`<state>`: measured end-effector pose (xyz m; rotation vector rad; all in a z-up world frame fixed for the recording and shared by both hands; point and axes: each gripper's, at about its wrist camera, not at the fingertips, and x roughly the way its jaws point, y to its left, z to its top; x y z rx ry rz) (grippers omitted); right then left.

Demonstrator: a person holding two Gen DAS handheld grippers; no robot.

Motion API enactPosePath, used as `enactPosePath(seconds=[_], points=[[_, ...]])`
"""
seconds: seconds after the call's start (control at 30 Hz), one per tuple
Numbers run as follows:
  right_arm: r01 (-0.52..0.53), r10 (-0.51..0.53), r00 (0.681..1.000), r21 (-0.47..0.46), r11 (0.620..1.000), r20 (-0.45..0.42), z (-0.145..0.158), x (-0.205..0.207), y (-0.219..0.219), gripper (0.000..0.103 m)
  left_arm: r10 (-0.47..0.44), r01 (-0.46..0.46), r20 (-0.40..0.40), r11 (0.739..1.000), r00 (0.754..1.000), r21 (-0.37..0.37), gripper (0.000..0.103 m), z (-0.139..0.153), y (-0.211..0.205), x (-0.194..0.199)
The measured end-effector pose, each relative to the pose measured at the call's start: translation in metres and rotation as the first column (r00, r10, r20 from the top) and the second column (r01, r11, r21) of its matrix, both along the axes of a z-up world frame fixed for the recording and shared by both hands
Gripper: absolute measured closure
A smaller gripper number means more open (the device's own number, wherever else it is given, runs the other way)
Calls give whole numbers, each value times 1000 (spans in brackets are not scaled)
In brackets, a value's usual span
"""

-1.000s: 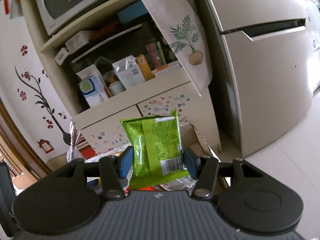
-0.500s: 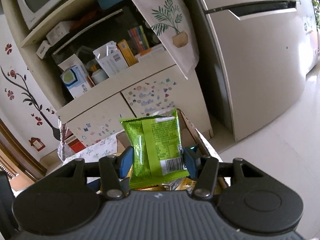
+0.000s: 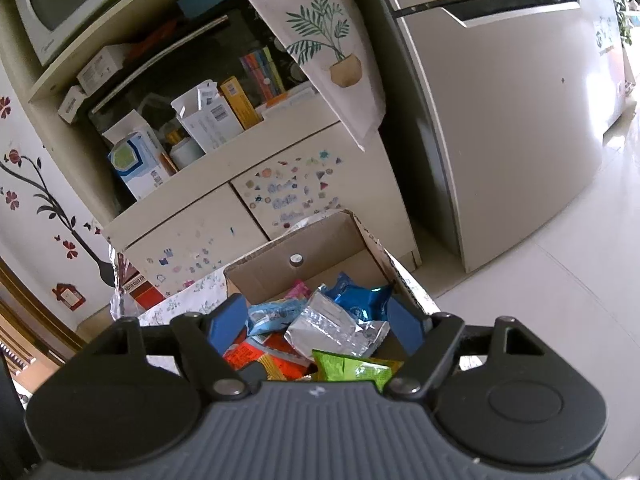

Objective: Organize snacks

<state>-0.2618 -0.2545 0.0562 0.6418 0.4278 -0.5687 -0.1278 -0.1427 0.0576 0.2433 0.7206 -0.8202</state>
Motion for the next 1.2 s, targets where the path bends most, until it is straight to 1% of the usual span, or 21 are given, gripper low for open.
enactPosePath(seconds=[0.07, 0.13, 0.27, 0.33, 0.5, 0.6, 0.77, 0.87, 0.97, 1.07, 1.2], points=[[-2, 2, 1000, -13, 1000, -6, 2, 1, 2, 23, 7, -7, 1, 1000, 1000, 12, 0, 1, 2, 0], [3, -4, 1000, -25, 1000, -18, 3, 1, 4, 19, 14, -14, 4, 1000, 1000, 22, 0, 4, 4, 0], [13, -15, 999, -60, 998, -41, 7, 1, 8, 17, 35, -35, 2, 999, 999, 35, 0, 8, 12, 2], [24, -29, 997, -83, 996, -65, 9, 3, 11, 14, 51, -51, 1, 998, 999, 43, 0, 10, 15, 4], [21, -39, 991, -141, 990, -124, 11, 8, 19, 11, 94, -94, 5, 993, 996, 67, 0, 12, 24, 8], [13, -45, 985, -190, 982, -165, 13, 12, 26, 11, 116, -116, 10, 990, 993, 75, 0, 14, 27, 11], [-13, -43, 973, -237, 971, -229, 11, 16, 34, 9, 150, -151, 21, 984, 988, 91, 0, 17, 31, 14], [-19, -53, 963, -266, 964, -264, 10, 19, 38, 9, 162, -165, 33, 980, 986, 114, 0, 16, 31, 15], [-41, -43, 955, -277, 960, -292, 9, 21, 42, 9, 171, -175, 42, 976, 984, 132, 0, 15, 31, 16], [-62, -34, 948, -289, 955, -315, 7, 24, 46, 9, 174, -178, 45, 975, 984, 133, 0, 16, 31, 15], [-72, -31, 945, -297, 952, -327, 6, 25, 49, 8, 170, -178, 63, 974, 983, 141, 0, 17, 30, 14]])
